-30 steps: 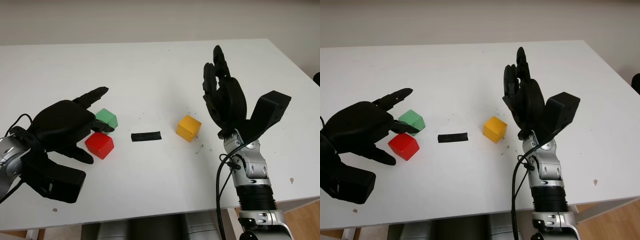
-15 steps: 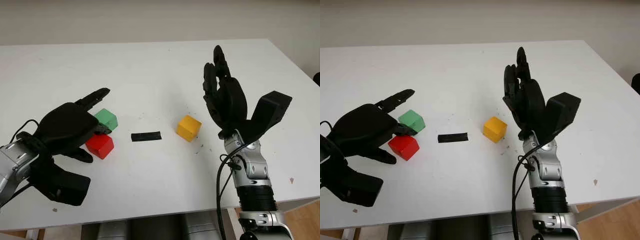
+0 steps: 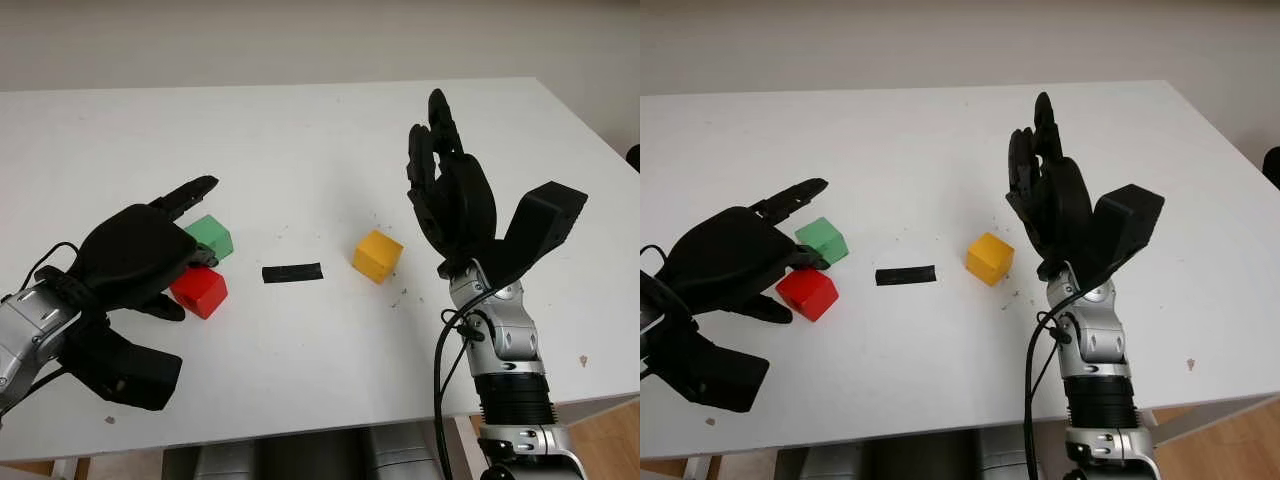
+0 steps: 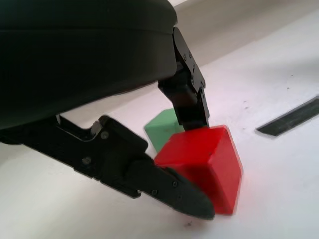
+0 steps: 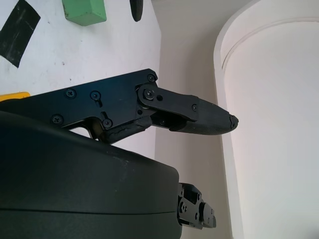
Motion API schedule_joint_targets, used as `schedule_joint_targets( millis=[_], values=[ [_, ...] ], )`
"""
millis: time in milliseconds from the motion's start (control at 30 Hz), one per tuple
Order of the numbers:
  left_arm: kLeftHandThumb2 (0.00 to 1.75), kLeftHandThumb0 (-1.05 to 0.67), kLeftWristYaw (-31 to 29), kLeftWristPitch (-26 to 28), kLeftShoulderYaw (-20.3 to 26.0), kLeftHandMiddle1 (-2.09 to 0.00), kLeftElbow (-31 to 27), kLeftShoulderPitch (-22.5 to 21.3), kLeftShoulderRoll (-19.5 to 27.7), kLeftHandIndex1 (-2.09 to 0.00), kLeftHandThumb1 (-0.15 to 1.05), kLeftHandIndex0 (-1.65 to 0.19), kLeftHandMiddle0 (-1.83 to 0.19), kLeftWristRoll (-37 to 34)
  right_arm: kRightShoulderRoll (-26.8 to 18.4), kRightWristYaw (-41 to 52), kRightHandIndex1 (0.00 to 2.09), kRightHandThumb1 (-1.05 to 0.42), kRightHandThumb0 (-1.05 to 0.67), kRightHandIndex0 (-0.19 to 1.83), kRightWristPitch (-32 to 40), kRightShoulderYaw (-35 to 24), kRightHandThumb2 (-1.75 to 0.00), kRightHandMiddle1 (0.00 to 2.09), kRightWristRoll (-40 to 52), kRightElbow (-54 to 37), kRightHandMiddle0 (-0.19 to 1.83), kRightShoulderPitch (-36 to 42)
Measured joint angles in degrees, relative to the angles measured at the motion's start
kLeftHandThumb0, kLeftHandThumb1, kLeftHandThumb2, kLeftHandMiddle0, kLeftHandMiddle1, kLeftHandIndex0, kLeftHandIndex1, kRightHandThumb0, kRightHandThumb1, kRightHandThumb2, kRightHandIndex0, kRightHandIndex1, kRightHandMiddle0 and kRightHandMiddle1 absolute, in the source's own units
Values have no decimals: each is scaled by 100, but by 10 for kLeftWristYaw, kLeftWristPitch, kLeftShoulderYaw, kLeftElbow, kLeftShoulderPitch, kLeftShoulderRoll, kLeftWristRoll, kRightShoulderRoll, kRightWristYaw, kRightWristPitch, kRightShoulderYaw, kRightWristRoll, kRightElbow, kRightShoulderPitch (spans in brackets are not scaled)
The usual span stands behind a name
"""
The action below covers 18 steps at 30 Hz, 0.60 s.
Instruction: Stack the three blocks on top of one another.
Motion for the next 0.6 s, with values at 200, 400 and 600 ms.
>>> schedule_joint_targets(
  millis=[200,400,600],
  values=[
    [6,-50,-29,-17,4,-7,14,-1,-14,-124,91,-50,-8,-115,0,0,0,-105,-60,-19,0,0,-61,1,0,0,-19,0],
    [6,-48,-33,-24,14,-6,31,-2,-24,-129,93,-47,-11,-162,0,1,0,-105,-61,-19,0,1,-61,1,-2,0,-19,0],
    [6,-48,-37,-35,19,-5,40,-3,-26,-142,95,-41,-12,-188,0,0,0,-105,-64,-19,0,1,-58,3,-3,0,-19,0]
  ],
)
